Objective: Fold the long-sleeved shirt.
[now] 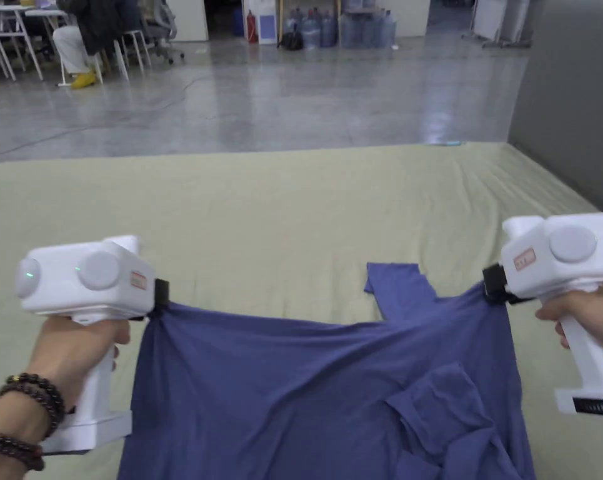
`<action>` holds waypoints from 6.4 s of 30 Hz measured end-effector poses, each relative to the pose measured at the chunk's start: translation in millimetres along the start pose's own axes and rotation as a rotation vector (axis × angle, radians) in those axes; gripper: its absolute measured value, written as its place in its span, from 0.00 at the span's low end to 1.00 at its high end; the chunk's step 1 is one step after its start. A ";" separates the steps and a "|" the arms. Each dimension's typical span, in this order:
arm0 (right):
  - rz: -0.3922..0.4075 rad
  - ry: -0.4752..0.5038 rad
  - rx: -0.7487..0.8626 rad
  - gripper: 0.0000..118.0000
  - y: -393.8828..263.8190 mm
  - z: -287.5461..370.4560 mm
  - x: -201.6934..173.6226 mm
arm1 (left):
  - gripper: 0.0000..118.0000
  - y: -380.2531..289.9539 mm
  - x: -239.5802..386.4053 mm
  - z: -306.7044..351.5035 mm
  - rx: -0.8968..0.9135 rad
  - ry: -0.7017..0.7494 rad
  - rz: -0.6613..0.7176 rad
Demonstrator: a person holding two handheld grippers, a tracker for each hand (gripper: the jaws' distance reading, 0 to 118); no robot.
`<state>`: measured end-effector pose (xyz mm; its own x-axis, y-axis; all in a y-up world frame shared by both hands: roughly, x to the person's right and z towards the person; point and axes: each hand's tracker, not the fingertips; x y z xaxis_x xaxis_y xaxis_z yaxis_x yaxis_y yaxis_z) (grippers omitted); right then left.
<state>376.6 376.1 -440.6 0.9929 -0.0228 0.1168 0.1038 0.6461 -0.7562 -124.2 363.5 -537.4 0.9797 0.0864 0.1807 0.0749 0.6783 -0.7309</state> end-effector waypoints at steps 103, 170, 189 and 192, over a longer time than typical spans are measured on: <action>0.096 0.015 -0.109 0.96 -325.2 105.7 -47.2 | 0.88 -331.6 -52.5 169.6 -0.001 0.022 0.113; -0.002 0.017 0.020 0.97 -243.8 32.2 -97.3 | 0.00 -239.0 -10.5 120.3 0.106 -0.109 0.066; -0.035 -0.032 -0.034 0.02 -228.7 17.6 -69.8 | 0.87 -131.8 -20.4 -34.5 -0.179 -0.029 0.104; -0.045 -0.017 -0.050 0.02 -228.1 12.9 -73.0 | 0.97 -110.4 -21.6 -92.1 -0.275 0.020 0.091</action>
<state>279.7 240.2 -268.4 0.9861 -0.0379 0.1615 0.1511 0.6062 -0.7809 -136.5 219.6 -521.2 0.9881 0.1211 0.0951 0.0316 0.4452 -0.8949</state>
